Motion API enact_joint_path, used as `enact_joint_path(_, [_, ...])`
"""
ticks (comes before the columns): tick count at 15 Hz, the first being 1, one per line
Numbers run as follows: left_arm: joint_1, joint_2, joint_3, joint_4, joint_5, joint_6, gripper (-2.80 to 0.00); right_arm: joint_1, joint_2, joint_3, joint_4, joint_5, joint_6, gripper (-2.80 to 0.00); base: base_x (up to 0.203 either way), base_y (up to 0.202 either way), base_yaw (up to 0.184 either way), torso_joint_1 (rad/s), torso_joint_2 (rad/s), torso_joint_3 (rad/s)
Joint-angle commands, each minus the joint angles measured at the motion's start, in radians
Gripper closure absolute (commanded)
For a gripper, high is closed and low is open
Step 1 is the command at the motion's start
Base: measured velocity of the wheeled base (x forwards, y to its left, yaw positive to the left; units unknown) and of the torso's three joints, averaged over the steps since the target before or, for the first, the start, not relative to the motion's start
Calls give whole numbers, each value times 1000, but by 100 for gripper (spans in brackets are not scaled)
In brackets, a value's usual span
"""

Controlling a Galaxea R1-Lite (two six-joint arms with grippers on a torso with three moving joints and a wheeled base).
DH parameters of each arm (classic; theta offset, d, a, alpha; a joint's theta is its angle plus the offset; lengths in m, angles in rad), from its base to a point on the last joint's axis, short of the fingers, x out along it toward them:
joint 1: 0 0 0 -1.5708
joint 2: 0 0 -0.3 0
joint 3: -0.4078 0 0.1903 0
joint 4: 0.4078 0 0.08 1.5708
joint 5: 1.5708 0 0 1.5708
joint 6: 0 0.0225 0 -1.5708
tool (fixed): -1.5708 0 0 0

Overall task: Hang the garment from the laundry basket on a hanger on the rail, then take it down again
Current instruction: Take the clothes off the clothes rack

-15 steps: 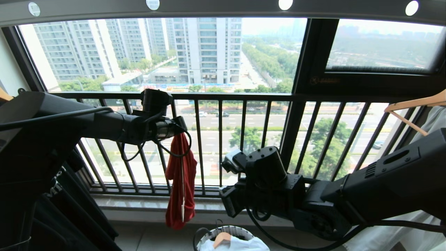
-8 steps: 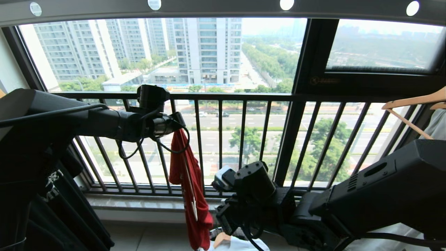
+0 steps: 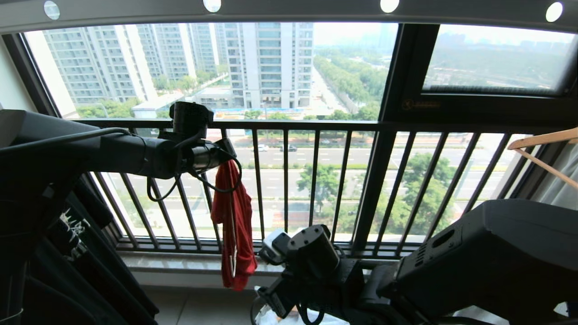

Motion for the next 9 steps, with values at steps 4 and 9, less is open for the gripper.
enact_joint_path(4, [9,-20,-1,-1,-2,-5,0,22,65,-2,-119,-2,-5,-280,0,0,0,0,0,0])
enact_joint_path(9, [12,-44,-1,0,-3,-17,0,22,67,-1,-123,-2,-5,-280,0,0,0,0,0,0])
